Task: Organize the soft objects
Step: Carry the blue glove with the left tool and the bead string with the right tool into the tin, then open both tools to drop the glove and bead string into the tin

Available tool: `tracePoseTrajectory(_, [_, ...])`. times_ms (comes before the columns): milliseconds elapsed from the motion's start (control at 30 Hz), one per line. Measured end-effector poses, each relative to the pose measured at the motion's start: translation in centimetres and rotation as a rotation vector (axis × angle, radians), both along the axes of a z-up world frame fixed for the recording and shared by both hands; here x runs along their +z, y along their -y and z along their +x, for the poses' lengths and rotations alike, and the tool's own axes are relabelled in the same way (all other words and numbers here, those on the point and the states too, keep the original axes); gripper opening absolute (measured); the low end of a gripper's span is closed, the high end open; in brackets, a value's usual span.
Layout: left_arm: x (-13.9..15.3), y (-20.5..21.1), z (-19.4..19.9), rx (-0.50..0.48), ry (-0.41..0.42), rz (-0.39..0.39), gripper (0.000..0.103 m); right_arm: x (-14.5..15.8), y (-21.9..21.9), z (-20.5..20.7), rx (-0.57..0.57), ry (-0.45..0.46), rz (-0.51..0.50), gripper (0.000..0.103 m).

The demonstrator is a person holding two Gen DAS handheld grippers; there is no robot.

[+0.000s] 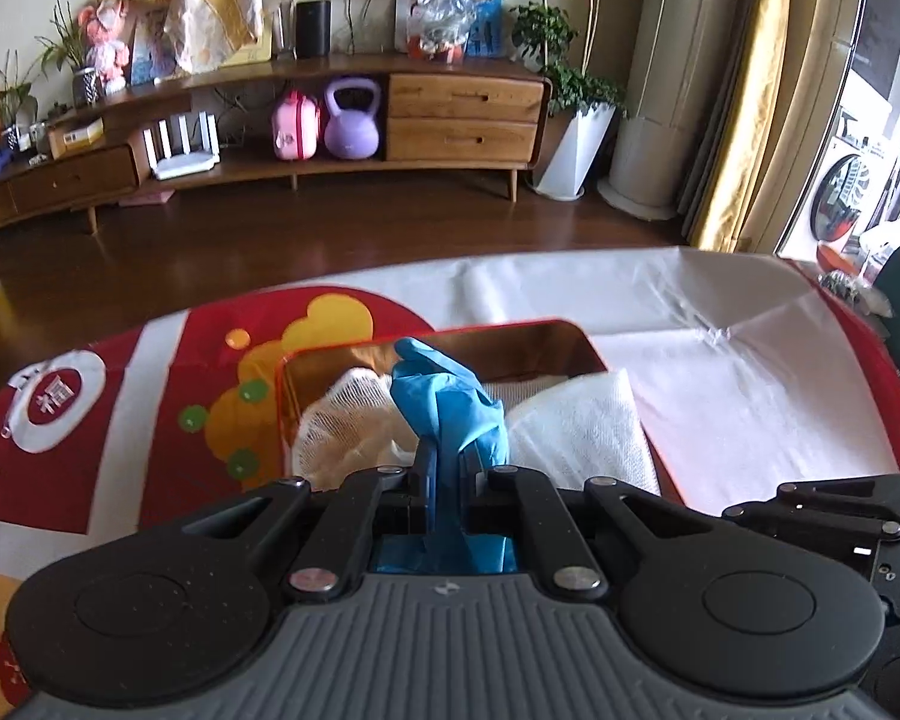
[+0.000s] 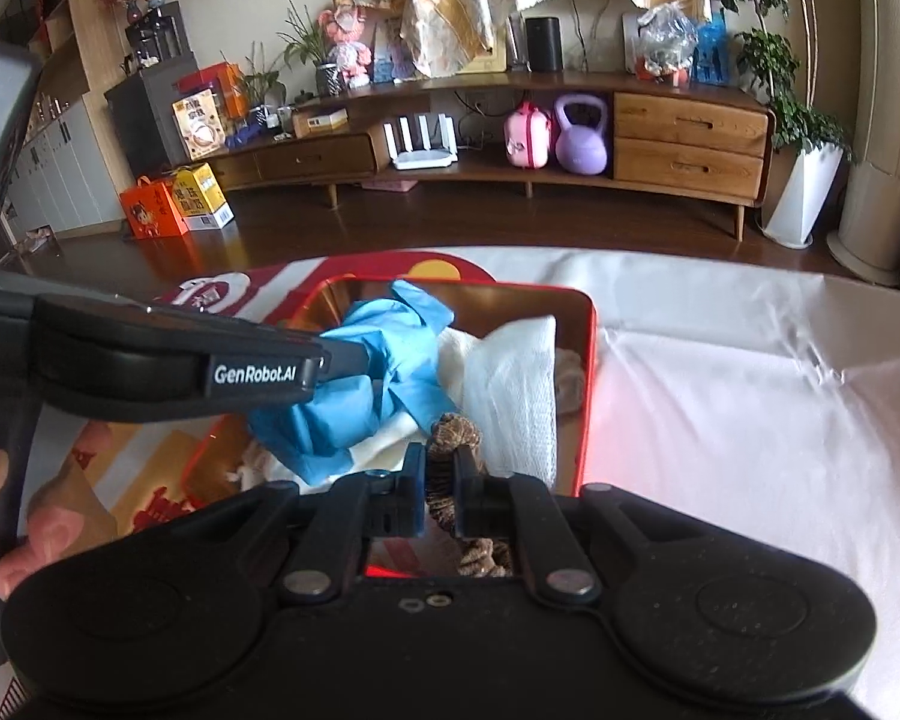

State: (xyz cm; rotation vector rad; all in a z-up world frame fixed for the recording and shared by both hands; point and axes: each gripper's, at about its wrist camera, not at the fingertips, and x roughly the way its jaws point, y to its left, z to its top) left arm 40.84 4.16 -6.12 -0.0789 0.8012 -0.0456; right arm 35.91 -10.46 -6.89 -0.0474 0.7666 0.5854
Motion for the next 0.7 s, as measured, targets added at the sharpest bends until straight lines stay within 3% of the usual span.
tracePoseTrajectory(267, [-2.4, 0.4, 0.8, 0.0, -0.06, -0.009, 0.007, -1.7, -0.4, 0.7, 0.003, -0.031, -0.033, 0.009])
tracePoseTrajectory(633, [-4.0, 0.2, 0.9, 0.003, -0.115, -0.019, 0.007, -1.6, -0.7, 0.3, 0.017, -0.05, -0.034, 0.023])
tracePoseTrajectory(700, [-4.0, 0.3, 0.8, -0.001, -0.116, -0.015, 0.007, -1.4, -0.8, 0.2, 0.024, -0.047, -0.035, 0.031])
